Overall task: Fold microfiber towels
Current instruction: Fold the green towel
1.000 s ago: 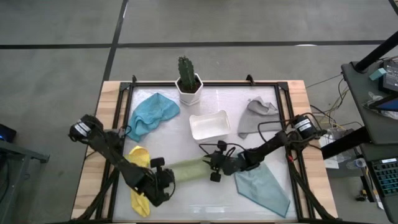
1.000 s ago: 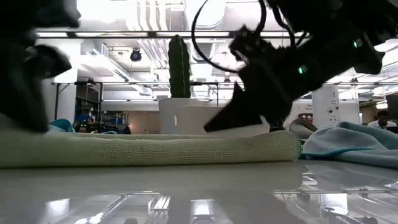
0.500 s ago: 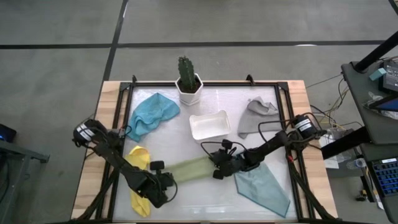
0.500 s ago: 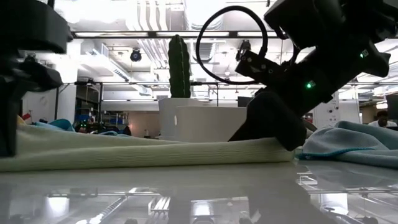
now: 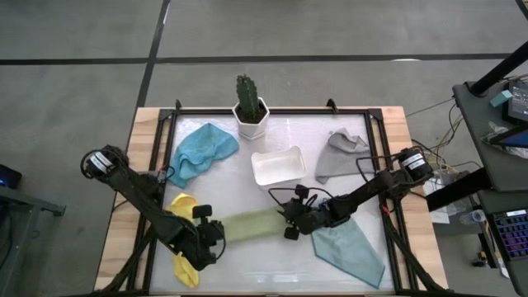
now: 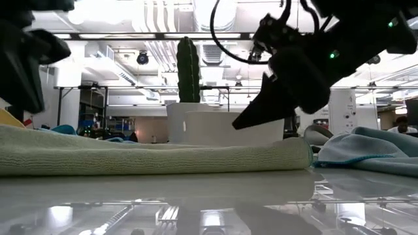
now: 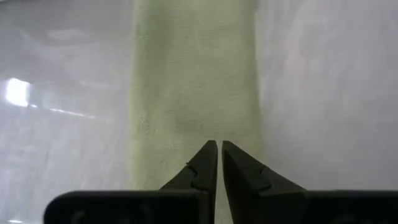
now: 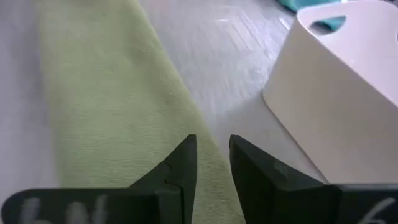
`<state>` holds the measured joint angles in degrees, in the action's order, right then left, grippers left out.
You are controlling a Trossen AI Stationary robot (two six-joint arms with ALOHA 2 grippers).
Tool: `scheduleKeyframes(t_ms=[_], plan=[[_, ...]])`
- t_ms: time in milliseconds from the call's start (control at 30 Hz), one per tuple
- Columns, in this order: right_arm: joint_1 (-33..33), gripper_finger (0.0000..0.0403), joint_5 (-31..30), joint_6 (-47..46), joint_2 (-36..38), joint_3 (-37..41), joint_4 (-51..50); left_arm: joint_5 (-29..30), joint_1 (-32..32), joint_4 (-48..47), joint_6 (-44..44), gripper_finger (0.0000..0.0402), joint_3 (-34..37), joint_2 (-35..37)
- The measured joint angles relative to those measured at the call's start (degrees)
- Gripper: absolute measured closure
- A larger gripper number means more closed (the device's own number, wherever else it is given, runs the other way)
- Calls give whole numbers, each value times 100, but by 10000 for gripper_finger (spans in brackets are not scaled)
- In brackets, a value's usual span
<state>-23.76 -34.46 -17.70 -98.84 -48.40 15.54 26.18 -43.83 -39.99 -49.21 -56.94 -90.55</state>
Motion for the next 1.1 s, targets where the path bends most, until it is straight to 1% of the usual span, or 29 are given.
scheduleKeyframes(t_ms=[167, 267, 333, 500, 600, 700, 867, 967, 1100], plan=[[-35, 315, 17, -62, -75, 0, 20, 41, 0, -12, -320, 391, 333, -271], [-30, 315, 21, -102, -274, 0, -21, 45, 0, -9, -589, 391, 514, -407], [-23, 315, 33, -71, -437, 0, -28, 3, 0, 8, -599, 391, 554, -451], [-25, 315, -52, -127, -686, -9, -115, -392, 0, -45, -596, 391, 583, -396], [-25, 315, -49, -140, -665, -20, -232, -799, -5, -369, -597, 391, 557, -314], [-25, 315, -46, -123, -603, -7, -301, -1074, -4, -775, -597, 391, 540, -230], [-22, 315, -48, -124, -545, 4, -350, -1170, -2, -1220, -601, 391, 425, 34], [-22, 315, -48, -126, -545, 4, -347, -1168, -2, -1092, -604, 391, 298, 198], [-22, 315, -48, -141, -545, 4, -340, -1077, -2, -464, -593, 391, 170, 280]])
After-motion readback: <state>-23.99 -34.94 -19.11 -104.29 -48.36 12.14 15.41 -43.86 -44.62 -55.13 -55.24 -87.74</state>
